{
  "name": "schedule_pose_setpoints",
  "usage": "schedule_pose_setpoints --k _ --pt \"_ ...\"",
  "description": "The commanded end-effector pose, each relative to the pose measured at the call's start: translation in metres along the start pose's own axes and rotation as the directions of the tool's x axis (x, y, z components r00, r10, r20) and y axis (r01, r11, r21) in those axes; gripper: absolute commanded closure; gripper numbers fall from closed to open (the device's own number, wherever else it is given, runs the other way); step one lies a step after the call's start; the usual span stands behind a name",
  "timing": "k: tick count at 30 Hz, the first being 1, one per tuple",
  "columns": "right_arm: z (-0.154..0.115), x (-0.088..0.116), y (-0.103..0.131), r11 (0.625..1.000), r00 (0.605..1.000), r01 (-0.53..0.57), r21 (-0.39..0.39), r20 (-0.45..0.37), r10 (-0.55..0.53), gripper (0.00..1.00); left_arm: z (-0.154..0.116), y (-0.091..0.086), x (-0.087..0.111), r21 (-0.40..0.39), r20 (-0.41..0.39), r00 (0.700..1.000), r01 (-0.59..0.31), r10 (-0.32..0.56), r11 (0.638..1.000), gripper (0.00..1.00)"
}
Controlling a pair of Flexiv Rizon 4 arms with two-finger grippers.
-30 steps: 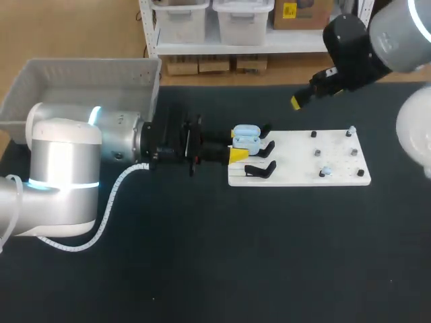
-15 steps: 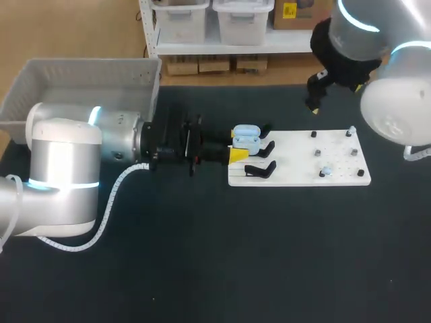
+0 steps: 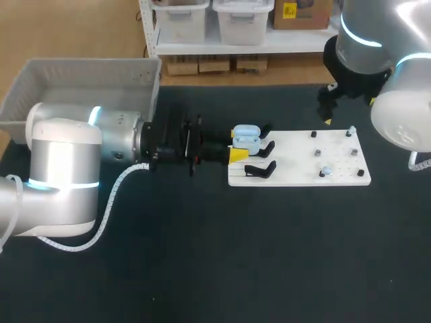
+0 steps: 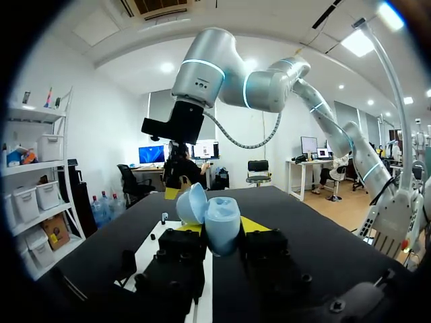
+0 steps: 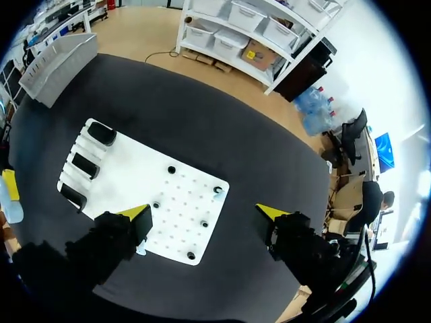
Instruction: Pick up each earbud case from the left stands, insert the matching earbuds, close the lid, and place the case in the box.
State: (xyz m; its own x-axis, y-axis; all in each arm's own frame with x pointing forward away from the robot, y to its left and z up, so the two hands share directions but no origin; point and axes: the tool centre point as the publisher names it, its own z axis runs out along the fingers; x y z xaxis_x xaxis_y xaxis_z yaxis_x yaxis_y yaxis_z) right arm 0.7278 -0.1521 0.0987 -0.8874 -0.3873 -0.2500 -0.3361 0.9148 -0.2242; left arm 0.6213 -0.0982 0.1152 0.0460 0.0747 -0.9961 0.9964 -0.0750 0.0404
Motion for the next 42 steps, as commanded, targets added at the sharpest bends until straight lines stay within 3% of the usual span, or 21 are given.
schedule_pose_setpoints --k 1,16,28,39,41,42 --pt "-0.001 0.002 0.001 1.0 1.0 -0.002 0.004 0.005 0.002 0.0 0.0 -0.002 0.001 -0.007 0.004 1.0 -0.004 0.004 1.0 1.0" --pt "0.0 0.0 -0.002 1.0 1.0 -0.013 -0.01 -0.009 0.013 0.0 0.0 -0.002 0.001 -0.007 0.004 1.0 -0.004 0.004 1.0 1.0" --pt "0.032 0.008 -0.017 0.997 0.995 -0.057 0.059 -0.073 0.061 0.0 0.0 -0.002 0.001 -0.007 0.004 1.0 -0.004 0.004 1.0 1.0" --pt "0.046 0.021 -0.015 0.999 0.995 0.021 0.031 -0.099 -0.018 0.0 0.0 -0.002 0.001 -0.007 0.004 1.0 -0.004 0.004 1.0 1.0" --pt "0.049 0.02 -0.015 0.999 0.994 0.033 0.033 -0.104 -0.029 0.1 0.0 -0.002 0.001 -0.007 0.004 1.0 -0.004 0.004 1.0 1.0" --pt "0.051 0.02 -0.015 0.999 0.994 0.04 0.034 -0.106 -0.037 0.2 0.0 -0.002 0.001 -0.007 0.004 1.0 -0.004 0.004 1.0 1.0"
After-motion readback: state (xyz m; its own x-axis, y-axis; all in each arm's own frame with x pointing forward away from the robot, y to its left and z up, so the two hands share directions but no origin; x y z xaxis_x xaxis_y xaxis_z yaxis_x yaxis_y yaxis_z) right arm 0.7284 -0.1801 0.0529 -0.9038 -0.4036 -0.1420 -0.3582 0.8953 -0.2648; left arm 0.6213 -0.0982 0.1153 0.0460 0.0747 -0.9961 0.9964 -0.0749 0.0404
